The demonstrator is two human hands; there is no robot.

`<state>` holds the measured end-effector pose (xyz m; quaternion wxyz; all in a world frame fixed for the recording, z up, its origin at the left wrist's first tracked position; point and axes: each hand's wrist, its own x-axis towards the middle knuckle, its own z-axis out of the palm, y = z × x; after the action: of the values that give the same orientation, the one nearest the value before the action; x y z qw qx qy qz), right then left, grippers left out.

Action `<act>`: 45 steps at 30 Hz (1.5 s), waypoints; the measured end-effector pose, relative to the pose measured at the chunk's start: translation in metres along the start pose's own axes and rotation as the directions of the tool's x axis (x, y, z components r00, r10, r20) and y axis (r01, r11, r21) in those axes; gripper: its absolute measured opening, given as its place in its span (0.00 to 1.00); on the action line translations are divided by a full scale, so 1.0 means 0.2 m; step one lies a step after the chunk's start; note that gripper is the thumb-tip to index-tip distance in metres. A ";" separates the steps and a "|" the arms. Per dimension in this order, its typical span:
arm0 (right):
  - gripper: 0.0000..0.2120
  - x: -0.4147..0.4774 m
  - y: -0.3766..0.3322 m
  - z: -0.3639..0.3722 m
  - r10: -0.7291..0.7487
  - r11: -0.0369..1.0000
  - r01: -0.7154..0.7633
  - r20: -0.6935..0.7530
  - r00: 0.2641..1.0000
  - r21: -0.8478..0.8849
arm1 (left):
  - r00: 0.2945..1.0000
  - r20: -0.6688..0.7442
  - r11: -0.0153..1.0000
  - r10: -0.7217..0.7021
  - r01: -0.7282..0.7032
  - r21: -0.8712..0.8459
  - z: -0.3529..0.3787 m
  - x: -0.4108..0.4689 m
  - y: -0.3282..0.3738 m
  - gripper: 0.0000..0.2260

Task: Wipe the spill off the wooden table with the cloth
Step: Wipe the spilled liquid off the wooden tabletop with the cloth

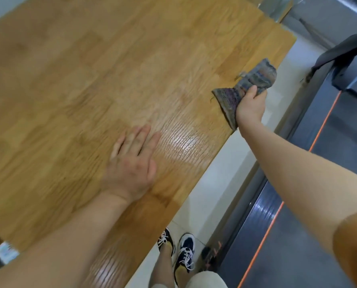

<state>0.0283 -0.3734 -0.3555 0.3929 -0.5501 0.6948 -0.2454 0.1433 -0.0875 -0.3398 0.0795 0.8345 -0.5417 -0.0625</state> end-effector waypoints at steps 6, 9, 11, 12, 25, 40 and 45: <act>0.24 -0.20 0.05 0.00 -0.048 0.998 0.047 0.012 0.999 0.046 | 0.999 -0.030 0.999 -0.017 0.018 0.032 0.02 0.00 0.01 0.26; 0.28 -0.43 0.16 0.03 -0.069 0.995 0.066 0.049 0.996 0.075 | 0.999 -0.049 0.999 -0.015 0.017 0.039 0.01 0.00 0.01 0.25; 0.30 -0.63 0.25 0.05 -0.070 0.992 0.060 0.084 0.994 0.109 | 0.998 -0.050 0.999 -0.025 0.026 0.028 0.00 0.00 0.02 0.25; 0.30 -0.74 0.29 0.06 -0.076 0.989 0.062 0.102 0.992 0.132 | 0.998 -0.052 0.999 -0.033 0.034 0.023 0.00 0.00 0.02 0.25; 0.28 -1.41 0.43 0.10 0.005 0.973 -0.049 0.193 0.981 0.227 | 0.999 -0.049 1.000 -0.023 0.023 -0.002 0.00 0.00 -0.02 0.25; 0.23 -1.97 0.55 0.13 0.221 0.938 -0.245 0.120 0.968 0.244 | 0.997 -0.024 0.941 0.075 -0.079 -0.329 -0.03 -0.26 -0.19 0.20; 0.26 -2.37 0.63 0.13 0.429 0.852 -0.483 0.259 0.865 0.202 | 0.998 -0.003 0.880 -0.058 0.049 -0.472 -0.07 -0.63 -0.30 0.17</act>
<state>0.0180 0.1178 -0.3371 0.5778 -0.3344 0.7234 -0.1760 0.1487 0.0528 -0.3350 0.2828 0.8053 -0.4863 -0.1872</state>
